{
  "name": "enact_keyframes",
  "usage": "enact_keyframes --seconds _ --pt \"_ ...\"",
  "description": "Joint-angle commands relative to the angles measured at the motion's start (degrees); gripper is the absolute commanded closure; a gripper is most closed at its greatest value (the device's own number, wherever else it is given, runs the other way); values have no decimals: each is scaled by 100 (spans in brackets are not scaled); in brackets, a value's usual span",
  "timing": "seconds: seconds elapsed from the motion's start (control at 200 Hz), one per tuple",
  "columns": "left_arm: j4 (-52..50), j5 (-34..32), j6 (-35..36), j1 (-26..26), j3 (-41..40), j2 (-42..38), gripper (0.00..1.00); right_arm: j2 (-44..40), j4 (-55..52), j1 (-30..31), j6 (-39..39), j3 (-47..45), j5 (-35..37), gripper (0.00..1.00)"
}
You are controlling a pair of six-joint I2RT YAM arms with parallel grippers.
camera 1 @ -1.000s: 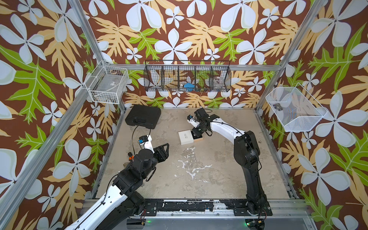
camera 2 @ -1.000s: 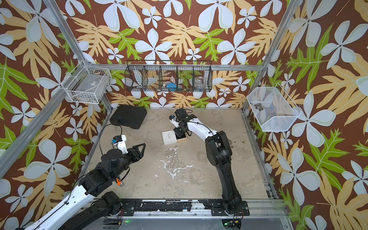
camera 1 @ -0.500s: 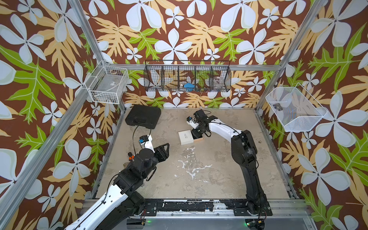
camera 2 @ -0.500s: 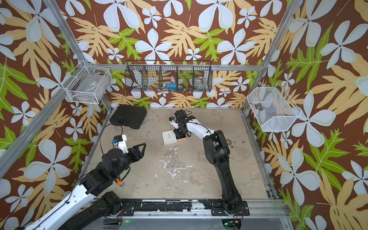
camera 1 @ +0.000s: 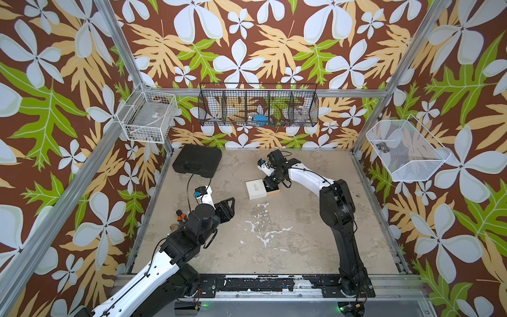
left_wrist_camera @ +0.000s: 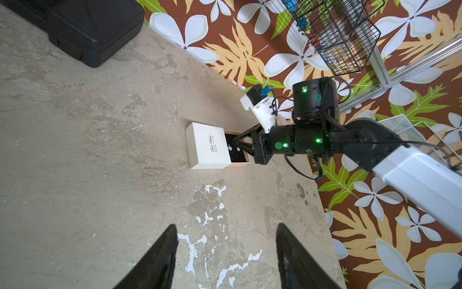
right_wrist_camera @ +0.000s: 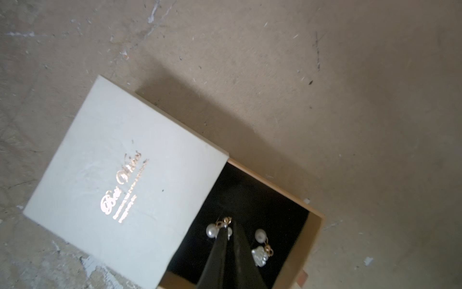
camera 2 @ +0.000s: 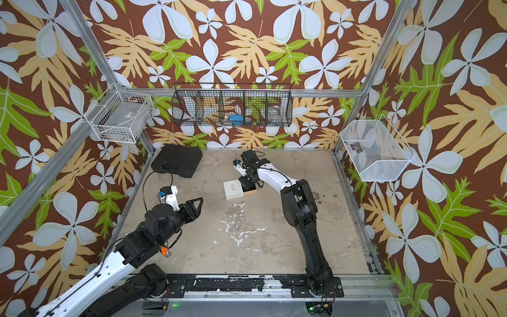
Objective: Place the earrings into the drawer-style jewelry box
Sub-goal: Insert the earring into the inner lining, then close the drawer of the jewelry box.
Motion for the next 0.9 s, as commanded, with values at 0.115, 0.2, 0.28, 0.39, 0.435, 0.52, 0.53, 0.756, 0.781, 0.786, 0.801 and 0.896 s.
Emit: enact_keyframes --seconds 0.115,0.2,0.28,0.39,0.435,0.52,0.53,0.756,0.781,0.786,0.801,0.896 --pt "969 229 99 5 -63 646 36 -918 1069 -287 430 -1048 -404 85" --pt "1434 455 322 2 -28 1096 35 -1220 1656 -533 783 -1628 -756 82" --pt "1803 553 523 56 60 1586 26 -1462 2252 -794 1121 -2171 -1290 80" --pt "2267 890 655 351 237 2376 16 -1765 3203 -1128 1696 -2916 -1821 74" --pt "2424 1183 634 551 334 2715 15 -1849 3538 -1252 1940 -3159 -1983 72" --pt "2639 1571 598 819 540 3312 13 -1912 4081 -1425 2319 -3511 -2329 70" --pt "2651 1632 592 854 564 3381 13 -1918 4111 -1436 2346 -3531 -2348 70" --pt "3333 2567 447 1313 991 4671 13 -1764 4873 -1513 2816 -3813 -2600 68" --pt "3325 2599 456 1320 1071 4819 13 -1726 4918 -1514 2859 -3801 -2598 67" --pt "3324 2609 457 1324 1079 4832 13 -1722 4930 -1518 2868 -3803 -2599 67" --pt "3316 2635 457 1328 1143 4933 13 -1696 4953 -1516 2874 -3798 -2598 67" --pt "3305 2767 488 1342 1433 5414 11 -1528 4988 -1513 2929 -3715 -2715 64"
